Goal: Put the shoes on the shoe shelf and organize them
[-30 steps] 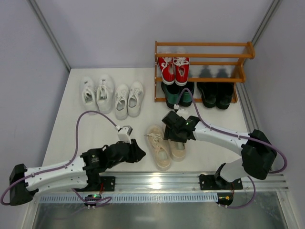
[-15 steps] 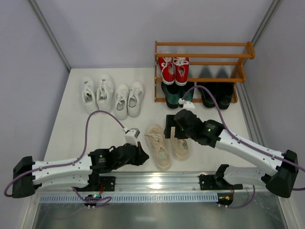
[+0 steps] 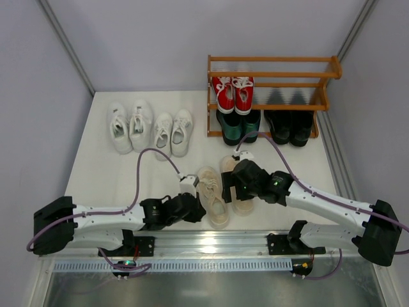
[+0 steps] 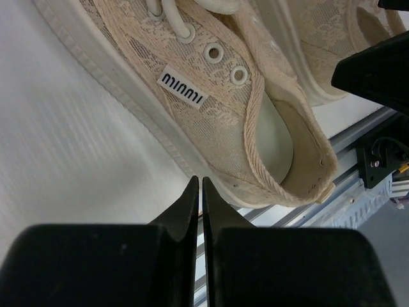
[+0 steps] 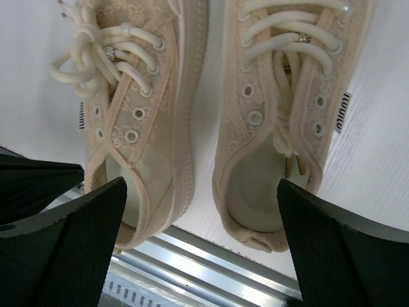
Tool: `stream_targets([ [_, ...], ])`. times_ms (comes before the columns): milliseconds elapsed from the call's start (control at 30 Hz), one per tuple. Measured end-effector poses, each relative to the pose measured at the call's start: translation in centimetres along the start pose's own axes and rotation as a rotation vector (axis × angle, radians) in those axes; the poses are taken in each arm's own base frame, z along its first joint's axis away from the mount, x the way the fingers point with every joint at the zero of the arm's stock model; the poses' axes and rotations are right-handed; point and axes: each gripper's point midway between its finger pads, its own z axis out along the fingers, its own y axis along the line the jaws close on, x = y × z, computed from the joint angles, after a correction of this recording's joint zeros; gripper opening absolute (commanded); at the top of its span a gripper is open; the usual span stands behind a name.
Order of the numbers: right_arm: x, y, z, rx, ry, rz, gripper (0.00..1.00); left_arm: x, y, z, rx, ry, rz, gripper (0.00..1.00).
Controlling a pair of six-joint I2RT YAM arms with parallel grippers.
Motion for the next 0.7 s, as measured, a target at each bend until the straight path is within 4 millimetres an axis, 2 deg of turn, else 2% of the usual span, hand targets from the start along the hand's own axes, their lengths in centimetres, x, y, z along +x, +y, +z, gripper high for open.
stream_targets([
  [167,-0.1,1.3,0.2,-0.061,-0.01,-0.017,1.0,-0.1,-0.4,1.0,0.01,-0.013,0.007,0.0],
  [533,0.5,1.5,1.1,-0.071,0.02,-0.043,1.0,-0.5,-2.4,3.1,0.057,-0.04,0.033,0.0],
  [700,1.2,1.1,1.9,-0.05,0.056,-0.07,0.91,-0.6,-2.8,3.3,0.069,-0.038,0.038,0.0],
])
